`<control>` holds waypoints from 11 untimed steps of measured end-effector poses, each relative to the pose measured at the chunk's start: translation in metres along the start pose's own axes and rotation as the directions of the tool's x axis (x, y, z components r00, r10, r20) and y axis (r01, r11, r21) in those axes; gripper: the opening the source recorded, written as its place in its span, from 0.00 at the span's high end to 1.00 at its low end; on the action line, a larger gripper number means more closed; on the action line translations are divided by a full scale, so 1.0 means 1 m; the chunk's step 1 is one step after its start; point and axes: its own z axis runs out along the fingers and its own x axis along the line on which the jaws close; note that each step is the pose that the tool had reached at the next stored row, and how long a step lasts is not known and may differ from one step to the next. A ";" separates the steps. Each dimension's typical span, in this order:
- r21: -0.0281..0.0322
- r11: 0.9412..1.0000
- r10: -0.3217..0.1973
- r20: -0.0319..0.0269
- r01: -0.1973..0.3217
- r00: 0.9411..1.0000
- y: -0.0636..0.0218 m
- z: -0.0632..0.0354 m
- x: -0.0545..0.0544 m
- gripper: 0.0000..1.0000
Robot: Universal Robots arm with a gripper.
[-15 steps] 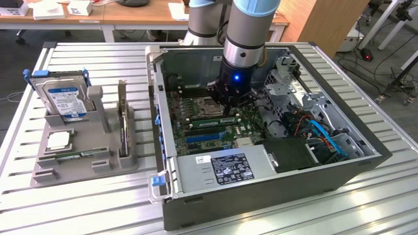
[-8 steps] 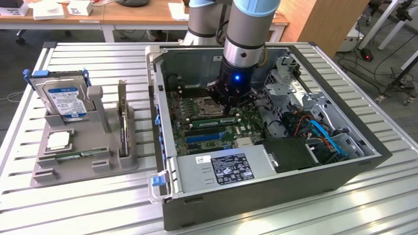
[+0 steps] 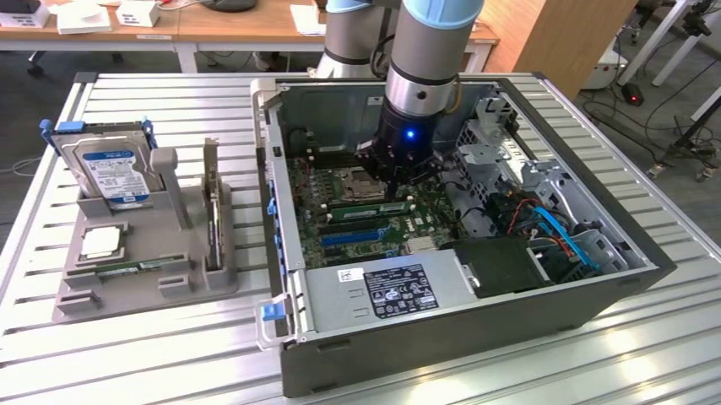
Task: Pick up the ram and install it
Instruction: 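Press down the ram until it locks into place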
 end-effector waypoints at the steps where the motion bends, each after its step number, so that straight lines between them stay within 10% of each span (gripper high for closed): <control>1: 0.000 1.000 -0.008 0.000 0.008 1.000 0.0000 0.0000 0.000 0.91; 11: -0.001 0.996 -0.095 -0.004 0.095 0.995 -0.0001 0.0007 0.000 0.91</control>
